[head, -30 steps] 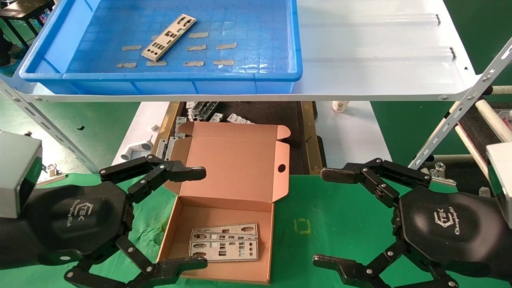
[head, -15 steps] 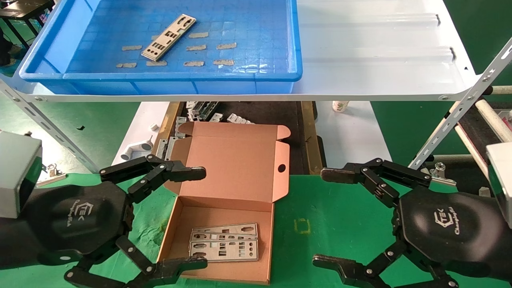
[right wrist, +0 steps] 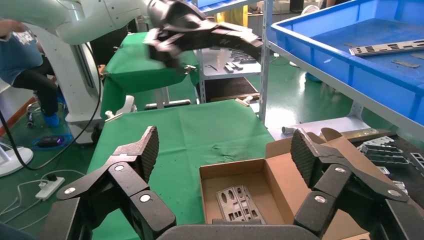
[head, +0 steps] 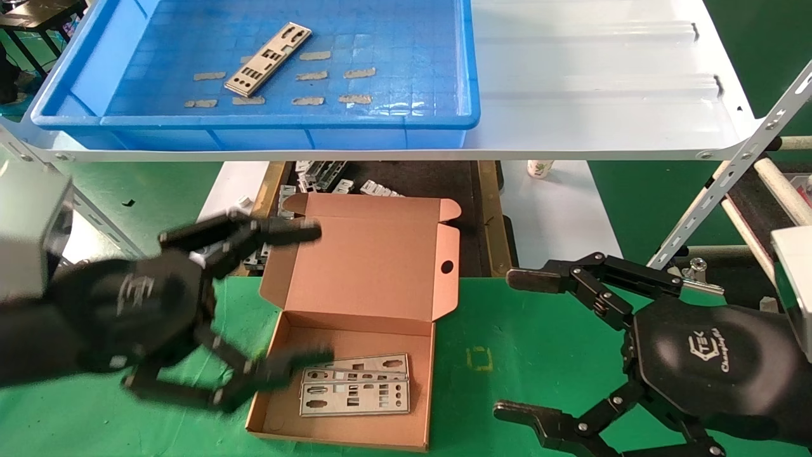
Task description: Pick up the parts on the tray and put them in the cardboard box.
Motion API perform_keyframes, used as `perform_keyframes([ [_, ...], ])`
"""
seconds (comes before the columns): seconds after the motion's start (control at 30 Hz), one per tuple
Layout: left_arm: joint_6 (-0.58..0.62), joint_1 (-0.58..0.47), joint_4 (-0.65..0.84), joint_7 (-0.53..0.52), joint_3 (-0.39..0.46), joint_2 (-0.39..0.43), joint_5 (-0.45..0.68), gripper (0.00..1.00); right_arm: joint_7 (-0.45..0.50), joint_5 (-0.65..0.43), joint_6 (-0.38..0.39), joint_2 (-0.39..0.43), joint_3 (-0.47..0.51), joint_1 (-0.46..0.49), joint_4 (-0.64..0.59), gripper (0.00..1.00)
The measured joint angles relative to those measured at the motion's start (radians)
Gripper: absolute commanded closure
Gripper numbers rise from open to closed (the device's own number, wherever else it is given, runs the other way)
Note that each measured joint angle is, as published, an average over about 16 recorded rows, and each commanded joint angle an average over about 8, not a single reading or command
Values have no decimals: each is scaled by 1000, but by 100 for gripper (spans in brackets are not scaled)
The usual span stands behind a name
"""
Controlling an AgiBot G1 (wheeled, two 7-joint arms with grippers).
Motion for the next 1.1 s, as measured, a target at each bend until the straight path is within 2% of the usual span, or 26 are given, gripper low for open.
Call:
perform_keyframes([
  [0.3,-182,-205,157,-12,58,128,178,0,0,0,0,0,0,0,0,100],
  [0.67,-325,-539,570,-1,167,302,426,0,0,0,0,0,0,0,0,100],
  [0.87,-366,-674,807,29,203,366,502,0,0,0,0,0,0,0,0,100],
  [1.1,-439,-767,1016,73,224,423,548,0,0,0,0,0,0,0,0,100],
])
